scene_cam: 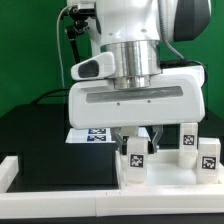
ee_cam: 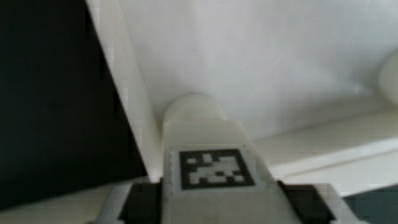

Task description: Assemble square table

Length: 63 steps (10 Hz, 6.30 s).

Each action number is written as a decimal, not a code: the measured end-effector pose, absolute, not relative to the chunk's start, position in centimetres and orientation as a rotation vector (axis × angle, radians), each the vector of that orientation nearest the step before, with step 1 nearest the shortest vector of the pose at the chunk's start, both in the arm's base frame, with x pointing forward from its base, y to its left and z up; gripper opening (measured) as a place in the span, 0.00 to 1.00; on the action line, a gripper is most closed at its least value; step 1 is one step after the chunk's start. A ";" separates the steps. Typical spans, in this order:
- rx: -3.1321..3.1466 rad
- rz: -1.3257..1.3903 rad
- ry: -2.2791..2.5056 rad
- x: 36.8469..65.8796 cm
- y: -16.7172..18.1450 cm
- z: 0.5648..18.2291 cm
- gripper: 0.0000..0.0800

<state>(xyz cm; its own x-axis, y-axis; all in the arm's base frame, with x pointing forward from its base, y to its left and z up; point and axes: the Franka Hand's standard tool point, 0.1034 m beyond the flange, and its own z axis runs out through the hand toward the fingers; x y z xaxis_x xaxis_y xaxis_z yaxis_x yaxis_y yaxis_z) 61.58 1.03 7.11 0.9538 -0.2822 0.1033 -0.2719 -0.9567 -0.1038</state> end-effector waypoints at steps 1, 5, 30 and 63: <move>-2.996 -0.175 0.538 61.6 1.0 7.1 0.37; -2.691 -0.103 1.291 61.6 0.6 7.0 0.37; -3.014 -0.114 0.448 62.0 0.6 7.2 0.36; -3.013 -0.204 0.599 62.7 0.5 7.3 0.36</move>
Offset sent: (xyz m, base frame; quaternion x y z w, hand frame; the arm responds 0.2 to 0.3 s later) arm 0.0121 -0.0213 0.0017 0.0040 0.0059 0.3614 0.9324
